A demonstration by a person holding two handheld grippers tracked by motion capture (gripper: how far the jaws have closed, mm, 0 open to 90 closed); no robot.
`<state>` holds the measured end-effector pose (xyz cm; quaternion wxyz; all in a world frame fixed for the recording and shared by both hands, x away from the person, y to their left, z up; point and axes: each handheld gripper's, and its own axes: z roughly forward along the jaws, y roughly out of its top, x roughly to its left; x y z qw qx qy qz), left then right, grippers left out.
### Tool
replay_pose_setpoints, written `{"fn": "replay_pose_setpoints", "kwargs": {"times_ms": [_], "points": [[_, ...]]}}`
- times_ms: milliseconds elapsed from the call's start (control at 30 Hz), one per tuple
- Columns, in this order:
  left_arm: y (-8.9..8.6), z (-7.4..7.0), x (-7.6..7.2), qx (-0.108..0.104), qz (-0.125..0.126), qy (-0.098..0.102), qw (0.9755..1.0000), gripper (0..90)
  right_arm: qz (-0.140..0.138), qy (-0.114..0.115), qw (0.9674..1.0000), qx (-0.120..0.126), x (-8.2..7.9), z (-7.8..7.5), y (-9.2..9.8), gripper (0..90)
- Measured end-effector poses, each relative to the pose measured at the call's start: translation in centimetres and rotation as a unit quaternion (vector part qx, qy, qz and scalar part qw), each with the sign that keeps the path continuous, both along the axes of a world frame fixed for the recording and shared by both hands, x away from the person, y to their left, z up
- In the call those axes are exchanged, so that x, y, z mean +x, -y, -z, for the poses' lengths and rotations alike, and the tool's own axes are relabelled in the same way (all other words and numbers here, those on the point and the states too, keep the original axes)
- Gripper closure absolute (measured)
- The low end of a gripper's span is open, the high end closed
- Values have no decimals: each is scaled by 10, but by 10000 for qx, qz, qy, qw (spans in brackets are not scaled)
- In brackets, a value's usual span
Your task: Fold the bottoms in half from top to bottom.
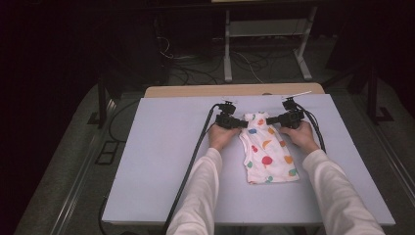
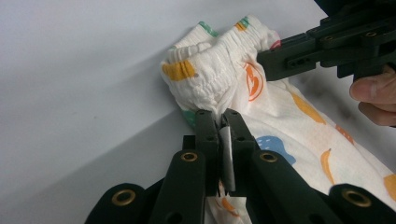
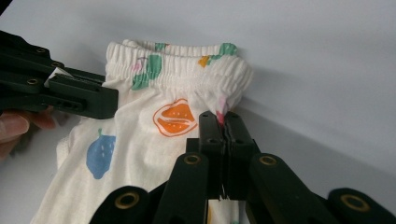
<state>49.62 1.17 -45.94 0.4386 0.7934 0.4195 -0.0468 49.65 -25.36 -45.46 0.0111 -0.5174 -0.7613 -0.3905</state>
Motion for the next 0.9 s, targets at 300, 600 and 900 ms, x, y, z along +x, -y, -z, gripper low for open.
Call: {"fn": "replay_pose_setpoints", "kwargs": {"times_ms": [300, 600, 900], "points": [[1, -8, -4, -112, 38, 105, 9999, 866, 40, 349, 9992, 166, -12, -12, 8, 869], [1, -20, -12, -253, 147, 281, 9992, 870, 85, 633, 9974, 346, -29, -16, 21, 869], [0, -28, -19, -386, 226, 399, 9982, 871, 29, 846, 9952, 487, -40, -25, 26, 868]]}}
